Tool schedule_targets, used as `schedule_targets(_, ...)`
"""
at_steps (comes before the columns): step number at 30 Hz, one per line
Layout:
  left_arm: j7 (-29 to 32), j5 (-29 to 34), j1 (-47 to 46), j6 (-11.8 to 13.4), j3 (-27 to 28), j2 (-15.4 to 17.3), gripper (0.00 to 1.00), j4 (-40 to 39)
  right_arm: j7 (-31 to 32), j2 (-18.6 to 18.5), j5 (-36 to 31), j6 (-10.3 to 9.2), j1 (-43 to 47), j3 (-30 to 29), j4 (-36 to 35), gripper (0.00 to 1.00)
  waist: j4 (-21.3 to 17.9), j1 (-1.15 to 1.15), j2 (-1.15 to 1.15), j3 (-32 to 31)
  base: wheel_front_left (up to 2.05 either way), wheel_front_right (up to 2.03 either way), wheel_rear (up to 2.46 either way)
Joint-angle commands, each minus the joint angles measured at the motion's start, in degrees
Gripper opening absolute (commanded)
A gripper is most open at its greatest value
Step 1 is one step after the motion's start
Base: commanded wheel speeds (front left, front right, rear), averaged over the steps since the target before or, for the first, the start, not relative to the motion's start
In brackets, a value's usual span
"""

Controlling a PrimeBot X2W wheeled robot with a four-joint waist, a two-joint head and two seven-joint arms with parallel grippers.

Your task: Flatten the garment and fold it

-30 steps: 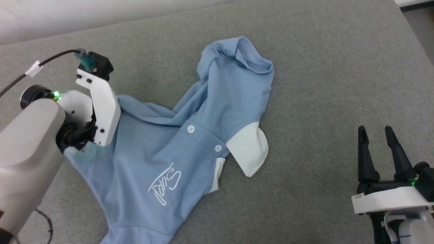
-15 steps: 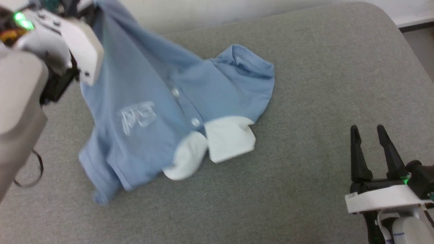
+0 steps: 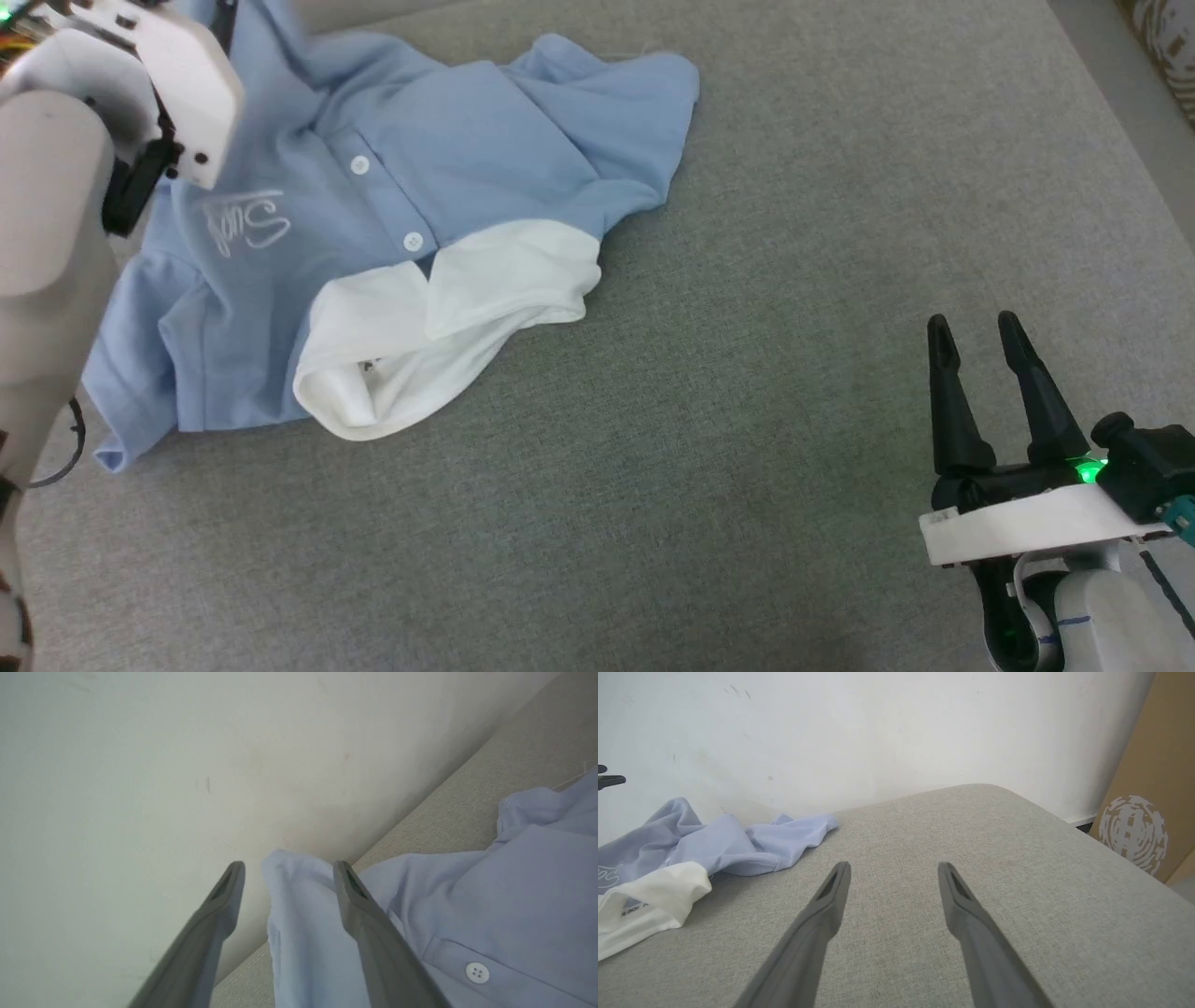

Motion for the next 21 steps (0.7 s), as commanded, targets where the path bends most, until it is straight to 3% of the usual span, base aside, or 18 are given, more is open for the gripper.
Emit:
schedule_targets(1, -1.73, 0.12, -0.60, -0.64, -0.33, -0.78, 1.00, 1.64, -0.26, 0.17, 0.19, -0.05, -0.81, 0.06, 0.03, 1.00, -0.39, -0.01, 0.00, 0.90, 0.00, 0.00, 0.00)
schedule_targets(13, -17.35, -7.22, 4.78, -0.36, 5.59, -5.98, 1.00, 6.74, -0.26, 0.17, -4.77, -0.05, 1.27, -2.36, 1.51, 1.00, 7.80, -0.01, 0.00, -8.27, 0.00, 0.00, 0.00)
schedule_targets(18, -19.28, -10.54, 11.44, 1.80, 10.63, -6.62, 1.00, 1.30, -0.24, 0.17, -6.77, -0.05, 3.25, -3.89, 2.37, 1.00, 11.73, -0.01, 0.00, -12.76, 0.00, 0.00, 0.00)
schedule_targets(21, -19.35, -9.85, 18.19, 4.47, 14.85, -5.66, 1.00, -7.94, 0.14, 0.17, -7.23, -0.05, 4.41, -4.83, 2.26, 1.00, 13.83, -0.01, 0.00, -14.61, 0.00, 0.00, 0.00)
